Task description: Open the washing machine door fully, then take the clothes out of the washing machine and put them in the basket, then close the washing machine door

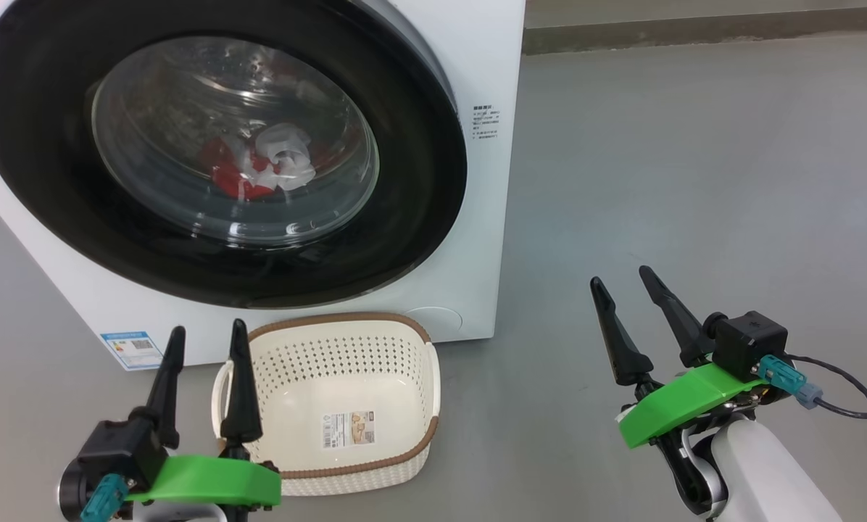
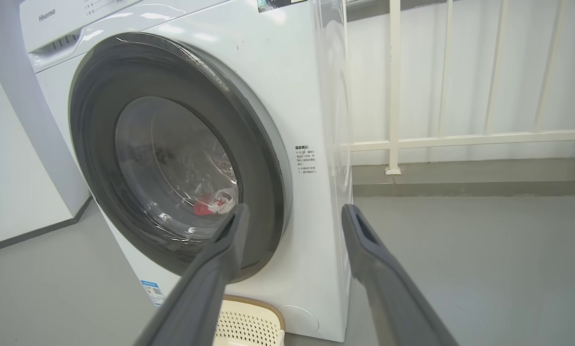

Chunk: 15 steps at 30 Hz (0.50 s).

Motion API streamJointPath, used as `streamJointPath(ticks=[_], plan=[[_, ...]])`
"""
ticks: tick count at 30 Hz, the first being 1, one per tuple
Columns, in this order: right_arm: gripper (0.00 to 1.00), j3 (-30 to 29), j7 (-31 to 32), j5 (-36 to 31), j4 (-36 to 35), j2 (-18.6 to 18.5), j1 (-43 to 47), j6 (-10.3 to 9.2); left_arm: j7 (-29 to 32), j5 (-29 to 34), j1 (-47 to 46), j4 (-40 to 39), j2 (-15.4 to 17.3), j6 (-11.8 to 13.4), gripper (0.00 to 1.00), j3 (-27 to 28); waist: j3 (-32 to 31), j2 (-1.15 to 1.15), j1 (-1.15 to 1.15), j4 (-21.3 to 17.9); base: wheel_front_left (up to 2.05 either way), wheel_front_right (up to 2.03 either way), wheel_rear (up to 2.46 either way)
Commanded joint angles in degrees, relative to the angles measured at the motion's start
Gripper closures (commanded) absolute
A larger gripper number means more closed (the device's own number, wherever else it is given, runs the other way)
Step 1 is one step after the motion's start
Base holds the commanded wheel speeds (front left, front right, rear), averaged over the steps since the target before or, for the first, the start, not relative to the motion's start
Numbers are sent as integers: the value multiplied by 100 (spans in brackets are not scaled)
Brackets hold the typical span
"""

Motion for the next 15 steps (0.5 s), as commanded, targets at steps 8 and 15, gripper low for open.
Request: streamJointPath(ticks=[8, 15], plan=[[0, 76, -37, -109, -73, 7, -242, -4, -37, -14, -246, 1, 107, 59, 0, 129, -10, 0, 0, -5, 0, 0, 0], [0, 68, -37, -116, -94, 7, -227, -4, 9, -42, -237, 6, 122, 60, 0, 77, 17, 0, 0, 13, 0, 0, 0]])
